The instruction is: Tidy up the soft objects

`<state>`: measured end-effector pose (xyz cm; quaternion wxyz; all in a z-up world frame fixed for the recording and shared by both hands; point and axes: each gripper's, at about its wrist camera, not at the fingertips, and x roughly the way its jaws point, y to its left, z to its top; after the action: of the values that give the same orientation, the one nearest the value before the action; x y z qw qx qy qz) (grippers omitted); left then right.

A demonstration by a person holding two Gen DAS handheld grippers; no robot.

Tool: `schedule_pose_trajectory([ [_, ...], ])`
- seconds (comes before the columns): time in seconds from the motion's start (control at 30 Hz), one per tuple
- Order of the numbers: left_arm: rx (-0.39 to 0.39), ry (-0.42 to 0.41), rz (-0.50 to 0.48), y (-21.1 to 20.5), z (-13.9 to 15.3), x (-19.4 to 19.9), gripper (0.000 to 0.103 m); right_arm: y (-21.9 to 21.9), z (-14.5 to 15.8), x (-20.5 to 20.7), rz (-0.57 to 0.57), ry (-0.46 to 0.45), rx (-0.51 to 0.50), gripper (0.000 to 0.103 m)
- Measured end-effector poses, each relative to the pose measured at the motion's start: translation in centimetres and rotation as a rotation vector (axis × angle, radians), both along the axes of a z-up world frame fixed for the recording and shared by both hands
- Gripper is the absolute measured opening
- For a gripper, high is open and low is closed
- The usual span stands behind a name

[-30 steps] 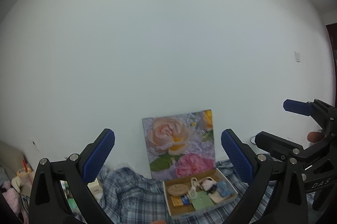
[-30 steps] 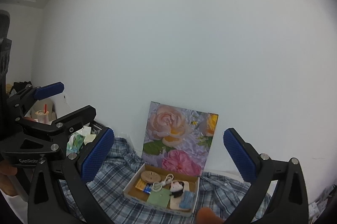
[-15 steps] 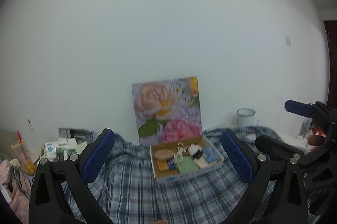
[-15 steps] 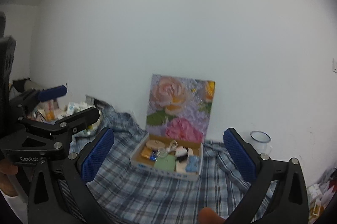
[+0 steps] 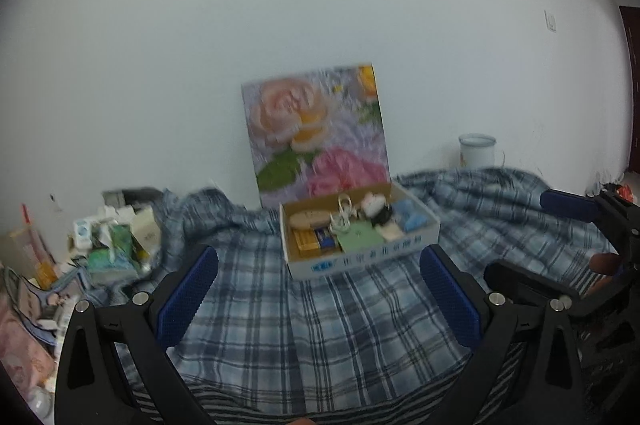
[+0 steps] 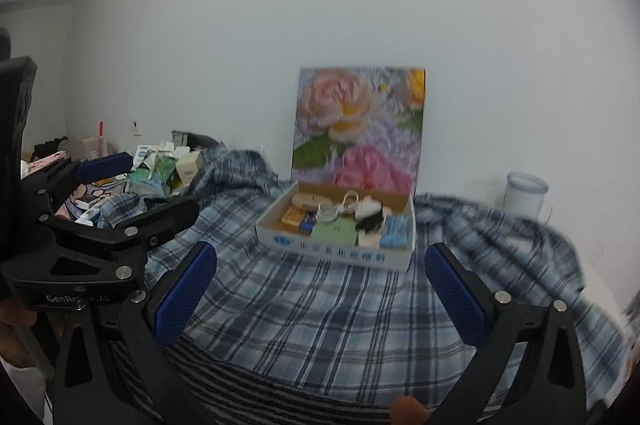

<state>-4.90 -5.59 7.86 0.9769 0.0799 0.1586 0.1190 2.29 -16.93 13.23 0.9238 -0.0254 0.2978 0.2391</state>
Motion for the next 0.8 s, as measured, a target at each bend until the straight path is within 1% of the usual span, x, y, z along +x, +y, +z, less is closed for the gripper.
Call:
schedule_pose_trajectory([
  [0.1,-0.019,0.047,-0.019,0.9,-2.3,1.4,0.102,-0.2,-2.2,0.7,-0.034,0.033,-0.011,0.103],
  [0.17,-0.032,0.066,-0.028,1.3,-3.4,1.9,0.102,-0.1,-3.2,1.2,-0.038,0.072,-0.022,0.103],
  [0.23,-0.046,0.078,-0.013,1.8,-4.4,2.4,0.102,0.4,-3.8,1.6,-0.036,0.102,-0.051,0.103],
  [0.33,-0.076,0.084,0.009,2.5,-5.5,2.5,0.102,1.0,-4.5,1.7,-0.023,0.117,-0.084,0.103],
  [0.43,-0.115,0.125,-0.001,3.1,-6.1,2.9,0.102,1.2,-4.9,1.9,-0.013,0.133,-0.090,0.103],
  [0.57,-0.116,0.115,-0.005,3.0,-6.1,2.7,0.102,0.9,-5.2,2.0,-0.012,0.148,-0.079,0.103],
  [0.73,-0.139,0.147,-0.010,3.4,-6.4,3.2,0.102,1.1,-5.5,2.2,-0.014,0.163,-0.095,0.103],
  [0.8,-0.133,0.154,-0.005,3.3,-6.4,3.4,0.102,1.2,-5.4,2.1,-0.016,0.158,-0.099,0.103],
])
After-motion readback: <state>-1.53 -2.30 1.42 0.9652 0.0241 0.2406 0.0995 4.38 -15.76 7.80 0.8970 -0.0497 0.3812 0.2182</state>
